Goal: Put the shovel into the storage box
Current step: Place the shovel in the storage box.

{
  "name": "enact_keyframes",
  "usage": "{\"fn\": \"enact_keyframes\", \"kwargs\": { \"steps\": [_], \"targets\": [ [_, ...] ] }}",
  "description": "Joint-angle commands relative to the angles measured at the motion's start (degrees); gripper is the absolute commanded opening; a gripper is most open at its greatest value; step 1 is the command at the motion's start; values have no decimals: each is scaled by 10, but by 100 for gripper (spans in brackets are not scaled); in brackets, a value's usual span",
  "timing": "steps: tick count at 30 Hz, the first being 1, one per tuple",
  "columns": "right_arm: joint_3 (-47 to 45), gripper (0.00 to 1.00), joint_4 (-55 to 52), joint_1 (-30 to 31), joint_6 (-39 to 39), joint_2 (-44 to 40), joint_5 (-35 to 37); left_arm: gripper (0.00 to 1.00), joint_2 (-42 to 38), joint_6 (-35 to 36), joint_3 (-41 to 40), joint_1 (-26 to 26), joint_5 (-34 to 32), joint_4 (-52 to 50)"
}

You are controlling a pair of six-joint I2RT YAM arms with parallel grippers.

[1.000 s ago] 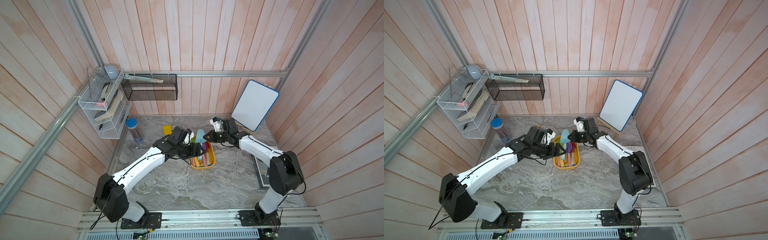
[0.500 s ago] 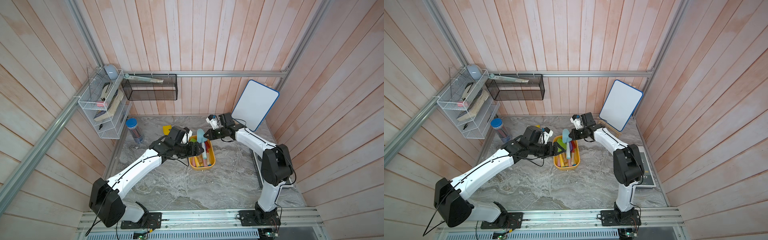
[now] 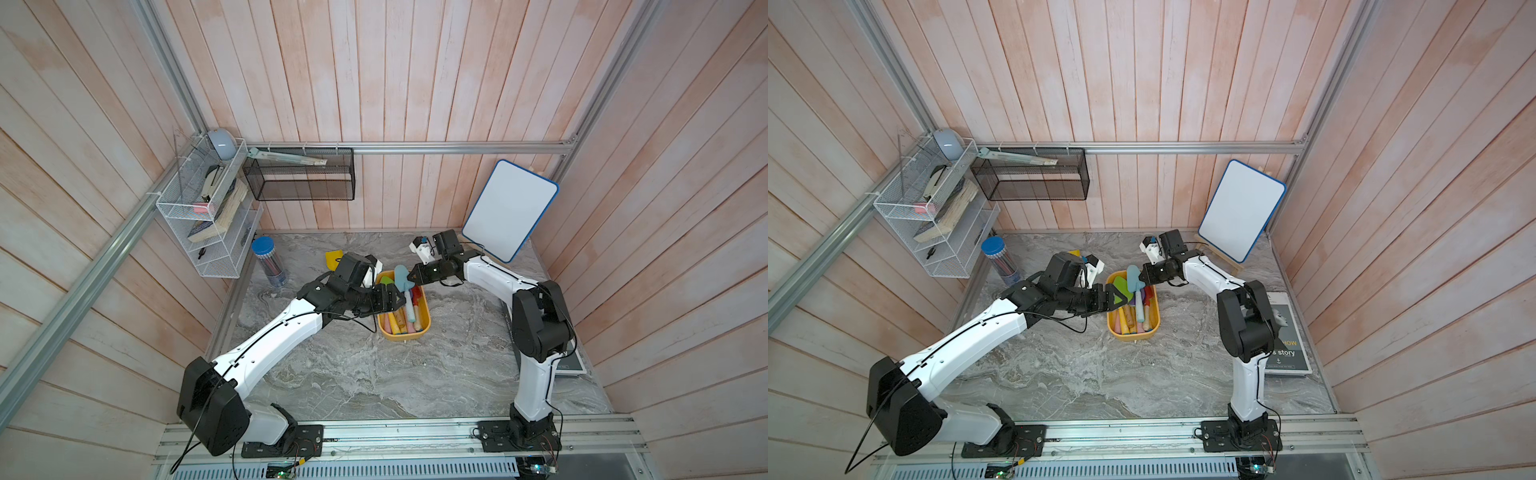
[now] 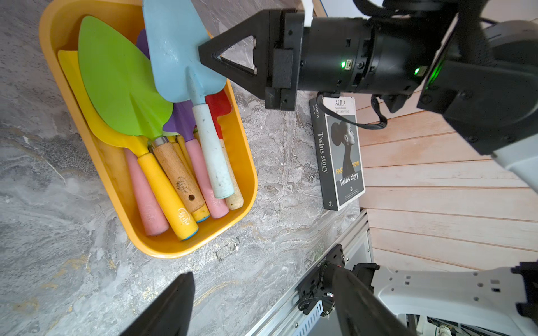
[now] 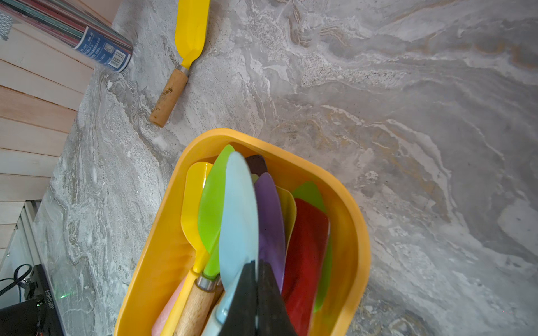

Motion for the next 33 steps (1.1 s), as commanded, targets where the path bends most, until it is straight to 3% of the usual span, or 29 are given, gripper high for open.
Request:
{"fn": "enact_keyframes", "kwargs": {
  "steps": [1,27,33],
  "targets": [
    [-18,0,26,0,19,8,-10,80,-12,13,-3,3,-9,7],
    [-61,0,54,8,39,17,-8,80,-2,12,-2,5,-12,-3],
    [-62,9,46,9,38,20,1,80,2,13,1,5,-20,-15]
  ]
}}
